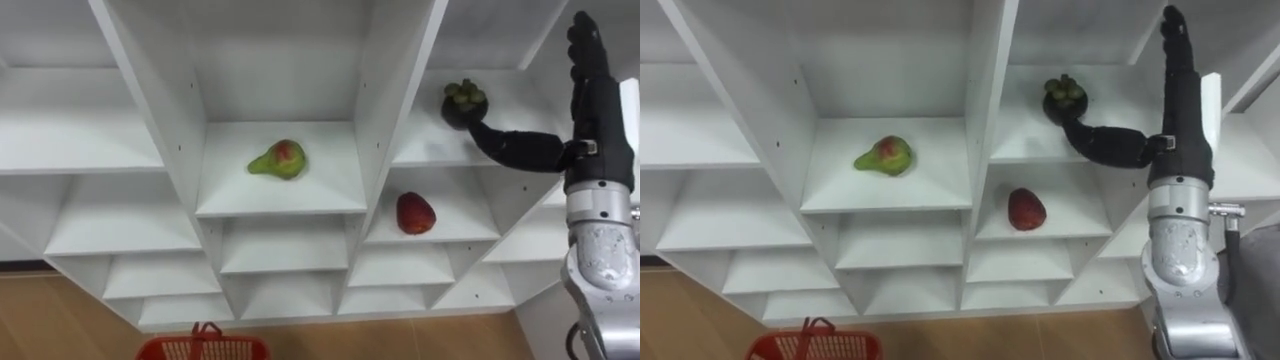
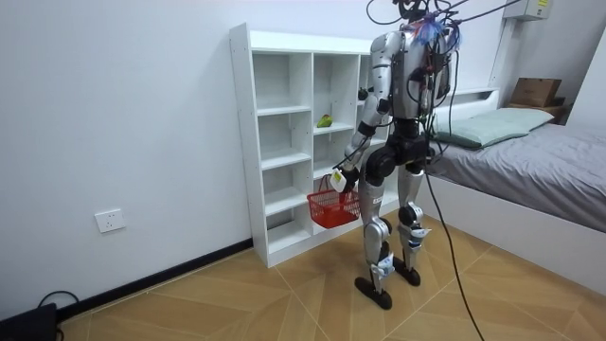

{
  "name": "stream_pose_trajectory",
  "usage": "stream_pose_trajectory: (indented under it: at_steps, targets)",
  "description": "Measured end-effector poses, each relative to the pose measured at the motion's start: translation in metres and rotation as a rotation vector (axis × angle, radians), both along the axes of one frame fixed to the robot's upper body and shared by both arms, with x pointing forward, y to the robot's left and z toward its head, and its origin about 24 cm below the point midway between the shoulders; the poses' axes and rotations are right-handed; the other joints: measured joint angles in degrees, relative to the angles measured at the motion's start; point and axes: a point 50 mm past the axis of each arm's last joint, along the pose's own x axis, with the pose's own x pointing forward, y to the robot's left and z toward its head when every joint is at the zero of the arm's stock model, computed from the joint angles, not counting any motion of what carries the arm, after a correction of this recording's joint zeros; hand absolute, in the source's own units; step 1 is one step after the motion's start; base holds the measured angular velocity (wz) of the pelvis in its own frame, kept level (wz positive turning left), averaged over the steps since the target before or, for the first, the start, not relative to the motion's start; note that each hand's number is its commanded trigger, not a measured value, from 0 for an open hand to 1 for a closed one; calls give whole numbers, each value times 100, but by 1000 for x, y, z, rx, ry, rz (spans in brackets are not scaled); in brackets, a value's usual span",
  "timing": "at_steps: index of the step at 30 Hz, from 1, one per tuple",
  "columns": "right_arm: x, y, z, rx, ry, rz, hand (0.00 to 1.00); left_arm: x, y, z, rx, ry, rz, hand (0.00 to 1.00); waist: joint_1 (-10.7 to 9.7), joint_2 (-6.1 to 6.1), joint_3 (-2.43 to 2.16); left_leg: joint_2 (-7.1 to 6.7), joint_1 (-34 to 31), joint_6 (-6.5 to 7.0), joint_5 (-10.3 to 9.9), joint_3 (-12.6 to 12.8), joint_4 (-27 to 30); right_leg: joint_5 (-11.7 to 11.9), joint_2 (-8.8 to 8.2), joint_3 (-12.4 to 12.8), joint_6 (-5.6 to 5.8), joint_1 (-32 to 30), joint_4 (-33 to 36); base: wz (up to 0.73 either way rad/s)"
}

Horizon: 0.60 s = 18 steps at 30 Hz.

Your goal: Collect fruits from the closet

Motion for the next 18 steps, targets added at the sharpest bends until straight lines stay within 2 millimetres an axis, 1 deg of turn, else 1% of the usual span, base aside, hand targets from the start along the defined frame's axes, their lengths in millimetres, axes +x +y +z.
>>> stream_pose_trajectory:
  at_steps: [3,6,9,13,18]
  targets:
    - [3,1,4,19,-14,4,0,1,-1,0,-2,-2,0,100,21,-2,1,0,5,0,0,0,-1,0,0,0,0,3,1,0]
    - [7,0,3,19,-3,9,0,2,-2,1,5,0,-6,100,31,-11,3,1,11,0,0,-1,-1,1,0,-2,-1,5,4,0]
    - [10,-1,-3,19,42,9,0,4,-2,1,13,0,-27,100,37,-10,2,1,11,0,0,0,1,1,0,-3,-1,8,8,0]
    - [13,2,-8,14,83,41,0,4,-3,1,16,5,-32,100,36,-6,1,6,-3,-2,1,-16,19,4,1,-12,-6,5,9,0]
    - [21,8,0,-8,72,96,0,4,0,2,17,3,-17,100,71,-21,-1,8,-22,-5,3,-13,30,6,0,-35,-9,-1,14,1]
